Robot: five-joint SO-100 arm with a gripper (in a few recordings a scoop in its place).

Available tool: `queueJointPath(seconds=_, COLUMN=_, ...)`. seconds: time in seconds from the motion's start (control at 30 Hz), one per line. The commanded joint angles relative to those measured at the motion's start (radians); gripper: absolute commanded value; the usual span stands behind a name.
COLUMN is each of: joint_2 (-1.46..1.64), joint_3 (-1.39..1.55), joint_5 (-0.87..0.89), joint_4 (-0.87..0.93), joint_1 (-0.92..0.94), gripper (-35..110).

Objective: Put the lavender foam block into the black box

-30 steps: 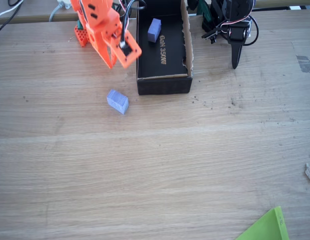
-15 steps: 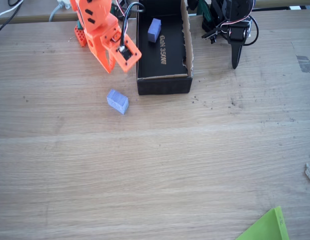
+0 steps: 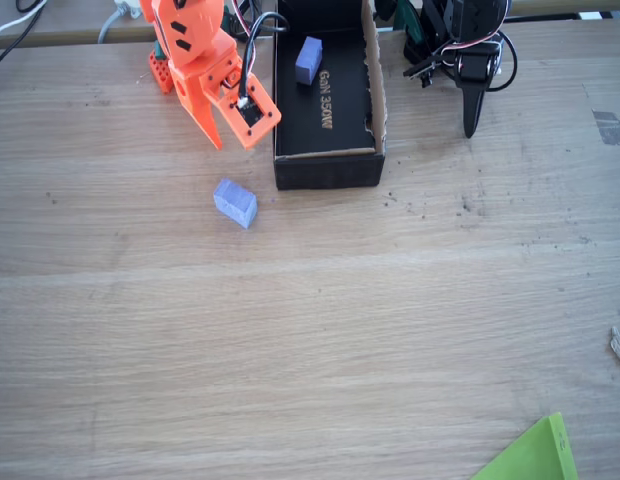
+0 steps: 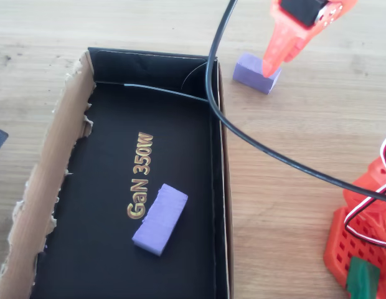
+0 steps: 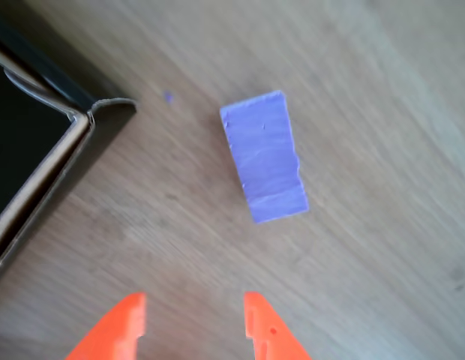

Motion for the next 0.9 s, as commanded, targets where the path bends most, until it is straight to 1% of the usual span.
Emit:
queueJointPath(seconds=0.0, joint_2=0.012, joint_3=-0.031, joint_5=-0.003, joint_4=-0.006, joint_1=0.02, gripper=21)
queueJointPath(seconds=0.13, joint_2=0.012, joint_3=-0.031, joint_5=-0.008, joint_4=-0.015, joint_1=0.028, gripper=26)
queueJointPath(seconds=0.23, joint_2=0.011, joint_3=-0.031, joint_5=-0.005, joint_4=-0.026, joint_1=0.034, gripper=33)
queueJointPath(seconds=0.4, joint_2=-0.002, joint_3=-0.031, joint_5=-0.035, joint_4=-0.032, joint_1=0.055, gripper=29)
queueJointPath(seconds=0.87, joint_2=-0.014, joint_3=-0.031, joint_5=-0.132, joint_4=-0.064, joint_1=0.133, gripper=31)
